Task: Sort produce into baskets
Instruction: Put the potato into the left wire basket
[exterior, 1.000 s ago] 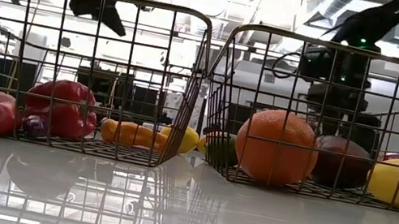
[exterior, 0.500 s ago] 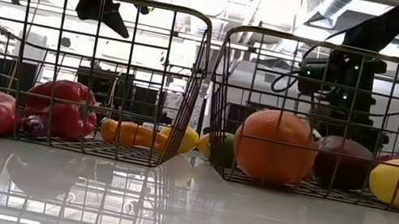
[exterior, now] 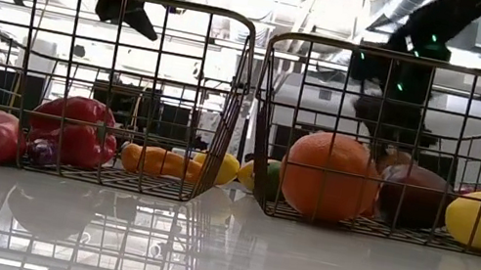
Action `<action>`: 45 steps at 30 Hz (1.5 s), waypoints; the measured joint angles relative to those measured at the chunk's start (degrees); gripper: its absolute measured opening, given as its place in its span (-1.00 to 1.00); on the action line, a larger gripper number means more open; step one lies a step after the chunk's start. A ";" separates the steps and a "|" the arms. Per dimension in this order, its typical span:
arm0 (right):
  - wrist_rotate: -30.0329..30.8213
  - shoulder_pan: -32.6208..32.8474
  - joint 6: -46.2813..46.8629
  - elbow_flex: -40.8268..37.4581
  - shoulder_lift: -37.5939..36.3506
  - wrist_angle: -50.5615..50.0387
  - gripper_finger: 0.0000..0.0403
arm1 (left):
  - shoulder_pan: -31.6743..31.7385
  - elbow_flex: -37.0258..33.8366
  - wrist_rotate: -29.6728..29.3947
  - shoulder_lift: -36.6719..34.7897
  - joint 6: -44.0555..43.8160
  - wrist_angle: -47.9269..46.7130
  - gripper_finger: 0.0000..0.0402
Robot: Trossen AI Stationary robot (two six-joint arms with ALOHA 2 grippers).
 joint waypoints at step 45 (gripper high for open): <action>-7.83 31.28 10.33 17.98 14.50 41.81 0.91 | 4.30 -0.02 12.62 0.91 11.85 15.71 0.56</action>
